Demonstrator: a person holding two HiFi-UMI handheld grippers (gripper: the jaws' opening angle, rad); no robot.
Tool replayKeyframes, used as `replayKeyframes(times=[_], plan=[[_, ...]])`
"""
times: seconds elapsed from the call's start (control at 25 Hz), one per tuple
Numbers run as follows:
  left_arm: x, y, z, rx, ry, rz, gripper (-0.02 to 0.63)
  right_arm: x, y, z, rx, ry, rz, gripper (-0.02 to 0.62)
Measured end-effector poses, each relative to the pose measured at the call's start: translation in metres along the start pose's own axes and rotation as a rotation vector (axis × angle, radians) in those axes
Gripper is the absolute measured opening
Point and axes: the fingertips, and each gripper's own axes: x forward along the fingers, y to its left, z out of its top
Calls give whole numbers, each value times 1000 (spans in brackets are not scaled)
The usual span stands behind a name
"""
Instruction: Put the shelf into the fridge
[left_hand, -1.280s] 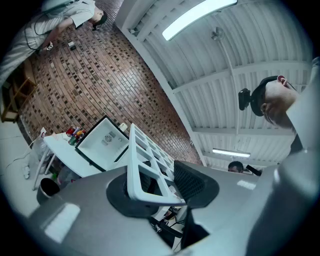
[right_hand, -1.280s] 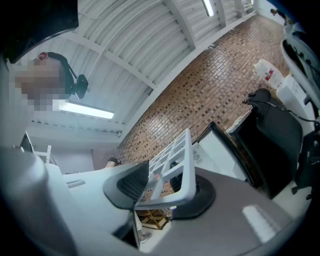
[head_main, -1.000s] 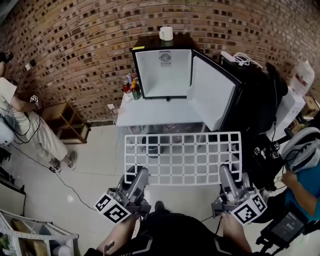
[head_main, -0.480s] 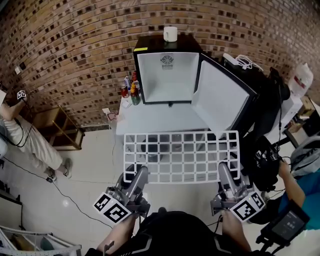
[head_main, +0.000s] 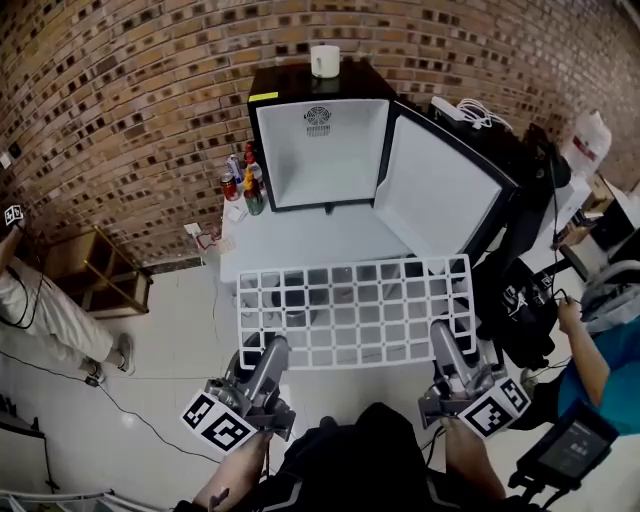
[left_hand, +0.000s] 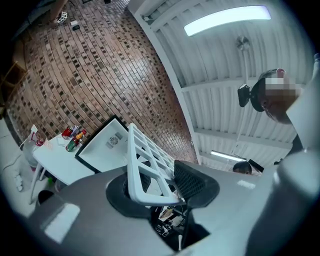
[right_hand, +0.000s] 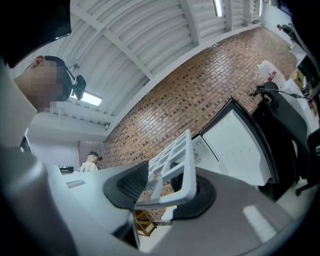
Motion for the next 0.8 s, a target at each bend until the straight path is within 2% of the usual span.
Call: replayKeyframes(times=[0.24,0.44,0.8], plan=[[18,16,9,-2,4,10,144,25,-10,3,-6,5,3,150],[44,33,13,9,3,50,144,56,-35,5,17,15,23,150],[100,67,32,21,-11,76,144,120,-74,20,25,23,52,150]])
